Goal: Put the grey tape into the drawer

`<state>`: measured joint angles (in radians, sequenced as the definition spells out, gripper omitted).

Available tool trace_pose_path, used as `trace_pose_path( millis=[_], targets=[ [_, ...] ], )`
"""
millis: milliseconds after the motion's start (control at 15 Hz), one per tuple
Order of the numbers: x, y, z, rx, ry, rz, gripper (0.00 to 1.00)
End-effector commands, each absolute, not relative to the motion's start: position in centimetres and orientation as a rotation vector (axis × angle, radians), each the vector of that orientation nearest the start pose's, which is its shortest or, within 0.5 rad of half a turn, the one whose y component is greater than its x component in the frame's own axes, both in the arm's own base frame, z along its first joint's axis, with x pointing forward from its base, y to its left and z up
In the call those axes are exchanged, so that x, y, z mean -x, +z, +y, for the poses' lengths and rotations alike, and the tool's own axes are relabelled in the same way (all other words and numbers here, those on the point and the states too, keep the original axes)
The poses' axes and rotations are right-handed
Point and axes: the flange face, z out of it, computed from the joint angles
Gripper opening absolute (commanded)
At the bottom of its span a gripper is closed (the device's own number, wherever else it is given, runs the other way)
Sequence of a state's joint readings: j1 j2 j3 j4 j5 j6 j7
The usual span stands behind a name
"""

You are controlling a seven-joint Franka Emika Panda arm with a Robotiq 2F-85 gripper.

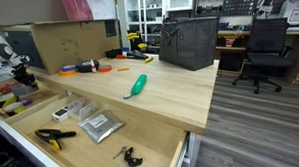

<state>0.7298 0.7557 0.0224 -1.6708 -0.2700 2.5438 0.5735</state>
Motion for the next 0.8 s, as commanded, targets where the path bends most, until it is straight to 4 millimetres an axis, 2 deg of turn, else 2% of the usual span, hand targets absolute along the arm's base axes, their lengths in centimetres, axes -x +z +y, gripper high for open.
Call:
trace_pose_path(
  millis=[0,267,533,733],
  targets=[
    [-51.2,17.8,47.7,3.112,-0.302,-0.526,0.11],
    [-49.9,17.5,48.7,3.060,-0.206,-0.515,0.11],
    [-47.6,16.5,51.0,2.996,-0.089,-0.512,0.11],
    [-46.4,16.8,52.2,2.943,-0.038,-0.532,0.11]
  ],
)
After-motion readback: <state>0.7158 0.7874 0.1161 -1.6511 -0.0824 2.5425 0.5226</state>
